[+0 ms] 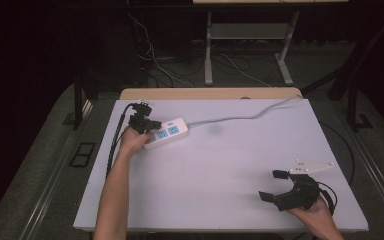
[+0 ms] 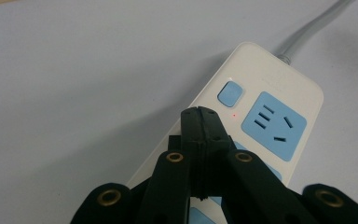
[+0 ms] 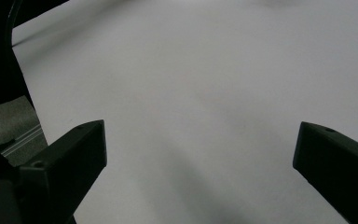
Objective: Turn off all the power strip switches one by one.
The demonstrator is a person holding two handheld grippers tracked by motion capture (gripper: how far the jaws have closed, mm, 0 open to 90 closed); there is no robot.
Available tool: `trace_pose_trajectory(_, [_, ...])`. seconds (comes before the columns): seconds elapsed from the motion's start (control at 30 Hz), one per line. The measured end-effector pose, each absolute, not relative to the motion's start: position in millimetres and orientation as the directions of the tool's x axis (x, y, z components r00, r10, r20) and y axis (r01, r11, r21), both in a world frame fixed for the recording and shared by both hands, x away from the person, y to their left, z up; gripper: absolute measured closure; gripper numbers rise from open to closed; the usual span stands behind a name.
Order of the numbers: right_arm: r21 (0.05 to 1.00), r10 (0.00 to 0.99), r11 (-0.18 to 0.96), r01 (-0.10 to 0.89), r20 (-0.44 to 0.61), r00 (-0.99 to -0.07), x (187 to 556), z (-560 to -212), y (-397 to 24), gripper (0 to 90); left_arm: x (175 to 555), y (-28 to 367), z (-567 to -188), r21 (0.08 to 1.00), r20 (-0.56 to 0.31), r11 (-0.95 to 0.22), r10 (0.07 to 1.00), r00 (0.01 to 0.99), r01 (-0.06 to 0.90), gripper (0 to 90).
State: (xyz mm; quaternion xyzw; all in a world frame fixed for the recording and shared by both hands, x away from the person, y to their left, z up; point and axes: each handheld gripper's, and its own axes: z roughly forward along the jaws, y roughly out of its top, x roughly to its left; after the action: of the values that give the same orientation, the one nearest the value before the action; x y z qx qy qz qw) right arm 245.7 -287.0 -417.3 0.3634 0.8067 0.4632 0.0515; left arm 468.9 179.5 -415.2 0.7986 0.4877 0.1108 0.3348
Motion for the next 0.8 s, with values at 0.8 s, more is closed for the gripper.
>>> trace_pose_trajectory(0.8, [0.786, 0.638, 0.3, 0.54, 0.256, -0.727, 246.1, -417.1, -288.8, 2.5, 465.7, 179.8, -417.7, 0.663, -0.167, -0.25, 0.869, 0.465, 0.706, 89.2])
